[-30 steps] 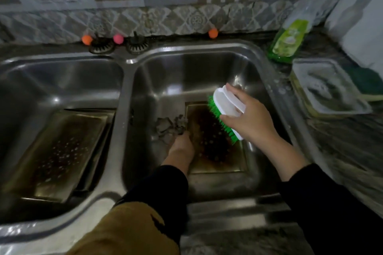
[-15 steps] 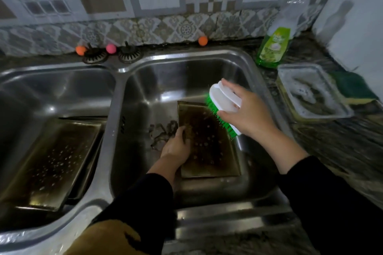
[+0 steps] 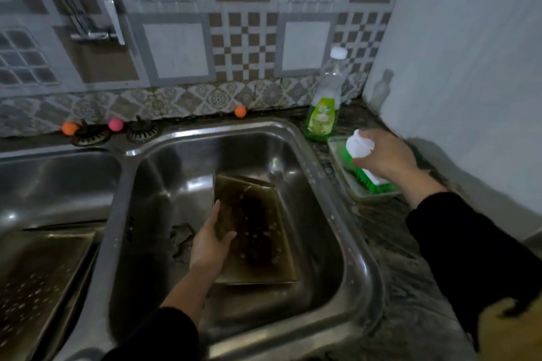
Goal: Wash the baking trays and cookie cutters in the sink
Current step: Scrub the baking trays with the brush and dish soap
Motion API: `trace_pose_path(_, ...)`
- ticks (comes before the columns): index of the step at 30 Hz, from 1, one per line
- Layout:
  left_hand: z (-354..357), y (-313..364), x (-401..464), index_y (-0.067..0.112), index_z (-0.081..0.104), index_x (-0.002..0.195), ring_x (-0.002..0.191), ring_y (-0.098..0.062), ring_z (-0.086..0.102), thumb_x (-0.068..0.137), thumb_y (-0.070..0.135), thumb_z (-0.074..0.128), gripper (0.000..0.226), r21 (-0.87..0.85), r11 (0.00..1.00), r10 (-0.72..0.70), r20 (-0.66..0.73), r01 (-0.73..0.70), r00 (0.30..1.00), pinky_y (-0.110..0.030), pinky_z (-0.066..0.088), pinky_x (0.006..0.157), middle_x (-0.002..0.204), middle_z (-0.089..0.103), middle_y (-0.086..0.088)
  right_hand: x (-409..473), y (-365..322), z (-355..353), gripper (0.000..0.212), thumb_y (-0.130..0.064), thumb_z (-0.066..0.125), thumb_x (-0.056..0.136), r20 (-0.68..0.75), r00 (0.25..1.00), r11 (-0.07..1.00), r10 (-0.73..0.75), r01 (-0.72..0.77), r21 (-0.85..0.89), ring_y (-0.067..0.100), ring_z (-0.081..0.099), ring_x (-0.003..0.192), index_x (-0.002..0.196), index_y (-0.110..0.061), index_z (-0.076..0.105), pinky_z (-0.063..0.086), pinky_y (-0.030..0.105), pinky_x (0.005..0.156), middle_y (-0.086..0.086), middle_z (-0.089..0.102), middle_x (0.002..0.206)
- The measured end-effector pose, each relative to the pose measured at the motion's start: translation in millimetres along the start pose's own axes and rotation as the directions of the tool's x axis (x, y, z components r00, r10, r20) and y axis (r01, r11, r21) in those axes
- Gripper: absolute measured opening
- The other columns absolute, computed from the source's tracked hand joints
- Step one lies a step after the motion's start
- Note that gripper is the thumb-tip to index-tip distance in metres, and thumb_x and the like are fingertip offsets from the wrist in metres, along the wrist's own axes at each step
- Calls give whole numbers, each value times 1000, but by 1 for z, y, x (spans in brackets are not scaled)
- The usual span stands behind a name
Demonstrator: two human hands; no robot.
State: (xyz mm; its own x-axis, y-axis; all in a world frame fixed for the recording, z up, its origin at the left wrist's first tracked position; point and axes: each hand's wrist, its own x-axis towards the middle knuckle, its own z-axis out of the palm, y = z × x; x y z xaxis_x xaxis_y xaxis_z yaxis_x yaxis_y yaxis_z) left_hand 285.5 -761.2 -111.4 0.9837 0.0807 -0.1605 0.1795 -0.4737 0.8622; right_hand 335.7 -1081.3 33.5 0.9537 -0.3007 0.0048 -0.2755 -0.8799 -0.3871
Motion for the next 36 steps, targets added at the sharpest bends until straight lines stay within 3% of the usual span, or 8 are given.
trace_pose_path(4,-5,14,-8,35,25,148,122,-14,47,92,11,59,70,-89,992,86,-53,-91,995,-36,33,107,136,50,4,5,6,11,67,-29,71,81,69,997,1000,27,-27,-7,27,49,125,141,-30,42,43,35,95,3,48,142)
trace_pose_path(8,-7,27,-11,38,24,150,120,-9,47,93,13,58,71,-156,971,164,-99,-178,981,-36,34,108,132,52,10,5,-13,-4,68,-28,73,78,-64,996,996,-57,61,60,27,52,121,140,-31,44,44,34,93,2,52,139)
trace_pose_path(14,-4,53,-21,34,18,149,104,20,46,94,13,57,70,-215,938,234,-181,-271,955,4,30,87,114,45,35,-37,-76,17,69,-33,75,77,-43,973,932,-225,228,282,23,54,118,139,-34,44,41,28,83,-2,51,139)
trace_pose_path(17,-5,62,-22,36,15,149,118,9,43,94,14,57,72,-232,921,268,-211,-315,940,0,30,92,128,44,26,-51,-96,56,68,-32,72,79,-22,956,927,-294,291,239,22,55,116,140,-35,42,47,30,84,-2,54,136)
trace_pose_path(22,-7,66,-29,39,18,145,110,25,43,93,11,58,72,-224,889,350,-226,-398,909,4,32,91,126,43,32,-18,-120,60,68,-31,65,86,-171,957,929,-232,271,254,23,50,123,146,-34,34,46,31,89,-1,49,141)
trace_pose_path(27,-15,58,-21,44,21,143,123,10,44,92,4,58,75,-257,897,282,-295,-361,913,-28,36,109,129,44,32,-79,-124,95,69,-34,66,83,-81,945,893,-318,327,310,19,53,121,144,-37,35,44,30,97,-3,54,137)
trace_pose_path(30,-25,46,-18,47,23,142,120,8,46,90,1,59,78,-244,914,243,-306,-323,920,-35,38,110,125,48,28,-135,-112,117,70,-40,64,83,-101,904,852,-416,426,305,14,55,115,145,-41,31,47,28,94,-6,58,129)
trace_pose_path(36,-13,64,-32,53,25,136,128,1,45,89,2,61,79,-186,883,372,-285,-431,884,-18,36,106,137,49,14,-44,-146,78,67,-35,63,85,-202,918,900,-341,381,211,23,56,116,146,-36,34,44,29,87,3,59,131)
